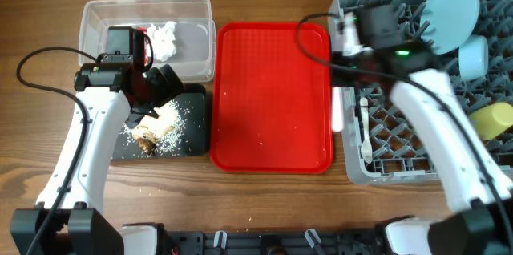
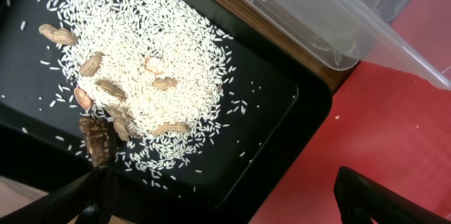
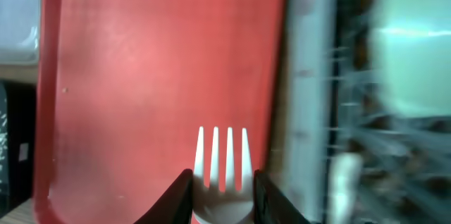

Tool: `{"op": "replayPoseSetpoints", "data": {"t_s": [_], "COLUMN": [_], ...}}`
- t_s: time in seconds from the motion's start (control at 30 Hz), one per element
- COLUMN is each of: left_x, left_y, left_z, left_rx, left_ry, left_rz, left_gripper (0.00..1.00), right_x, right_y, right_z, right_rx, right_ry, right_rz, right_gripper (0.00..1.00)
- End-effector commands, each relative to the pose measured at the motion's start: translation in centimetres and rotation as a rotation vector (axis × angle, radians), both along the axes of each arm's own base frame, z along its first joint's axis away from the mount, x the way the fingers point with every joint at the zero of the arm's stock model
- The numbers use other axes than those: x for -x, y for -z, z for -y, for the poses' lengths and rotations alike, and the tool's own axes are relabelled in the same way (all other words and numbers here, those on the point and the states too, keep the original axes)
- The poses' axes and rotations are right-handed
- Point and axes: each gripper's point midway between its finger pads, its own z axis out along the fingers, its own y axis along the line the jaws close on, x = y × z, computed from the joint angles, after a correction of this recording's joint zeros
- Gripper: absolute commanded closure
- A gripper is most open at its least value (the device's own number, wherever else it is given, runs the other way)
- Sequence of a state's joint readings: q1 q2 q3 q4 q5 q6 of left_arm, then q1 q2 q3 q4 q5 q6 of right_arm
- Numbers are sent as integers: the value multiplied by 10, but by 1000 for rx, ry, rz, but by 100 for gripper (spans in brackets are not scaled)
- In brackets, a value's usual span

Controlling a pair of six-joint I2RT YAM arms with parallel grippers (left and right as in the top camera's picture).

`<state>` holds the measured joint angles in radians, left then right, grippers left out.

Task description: Sort waste into correct bins and load items into the dishwasher rack

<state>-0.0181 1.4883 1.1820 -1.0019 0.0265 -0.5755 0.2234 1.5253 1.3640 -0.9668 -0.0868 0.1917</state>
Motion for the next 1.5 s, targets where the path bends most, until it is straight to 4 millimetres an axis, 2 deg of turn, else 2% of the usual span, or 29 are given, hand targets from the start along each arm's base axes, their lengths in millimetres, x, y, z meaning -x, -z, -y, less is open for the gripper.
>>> {"op": "replayPoseSetpoints", "data": {"t_s": [0.0, 0.1, 0.17, 0.3, 0.37, 0.4, 0.5, 0.63, 0.73, 0.77, 0.8, 0.83, 0.87, 0.9, 0.97, 1.03, 1.13, 1.17, 1.27, 1.4, 1.47], "left_x": [-2, -1, -2, -2, -2, -2, -2, -2, -6, -11, -17, -22, -30, -35, -39, -29, 5, 19, 45, 57, 62], "left_y": [-6, -6, -6, -6, -6, -6, -6, -6, -7, -10, -12, -14, -18, -21, -25, -19, -5, -1, 3, -4, -17], "left_z": [-3, -3, -3, -3, -3, -3, -3, -1, 6, 14, 23, 31, 44, 54, 79, 84, 72, 66, 60, 61, 60], "left_rx": [-8, -8, -8, -8, -8, -8, -8, 5, 10, 12, 10, 2, -14, -27, -46, -42, -37, -33, -26, -29, -31], "left_ry": [-20, -20, -20, -20, -20, -20, -20, -15, 43, 109, 163, 222, 305, 371, 501, 521, 509, 497, 476, 489, 489], "left_rz": [22, 21, 22, 22, 22, 22, 21, 21, 41, 70, 99, 129, 175, 207, 253, 208, 49, -16, -106, -1, 114], "left_gripper": [0, 0, 0, 0, 0, 0, 0, 0, 0, 0, 0, 0, 0, 0, 0, 0, 0, 0, 0, 0, 0], "right_x": [0, 3, 4, 11, 18, 21, 21, 16, 9, 3, -4, -12, -18, -23, -25, -13, 0, 4, 13, 28, 41], "right_y": [-12, -4, 2, 26, 49, 56, 65, 56, 36, 26, 16, 5, -3, -7, -7, 0, 4, 2, -9, -31, -42], "right_z": [41, 72, 80, 76, 74, 73, 72, 72, 69, 65, 59, 52, 46, 43, 41, 41, 46, 46, 47, 57, 57], "right_rx": [59, 80, 81, 61, 49, 42, 30, 30, 12, -13, -48, -87, -114, -131, -143, -137, -133, -131, -127, -90, -84], "right_ry": [-46, 24, 48, 12, 14, 23, 36, 37, 32, 24, 8, -12, -37, -47, -54, -58, -5, -5, -3, 58, 41], "right_rz": [31, -15, -43, -139, -213, -238, -270, -223, -137, -87, -32, 26, 70, 97, 101, 46, -14, -20, -2, 95, 181], "right_gripper": [80, 85, 85, 85, 84, 83, 66, 50, 43, 36, 23, 17, 11, 10, 1, 0, 0, 0, 0, 0, 0]}}
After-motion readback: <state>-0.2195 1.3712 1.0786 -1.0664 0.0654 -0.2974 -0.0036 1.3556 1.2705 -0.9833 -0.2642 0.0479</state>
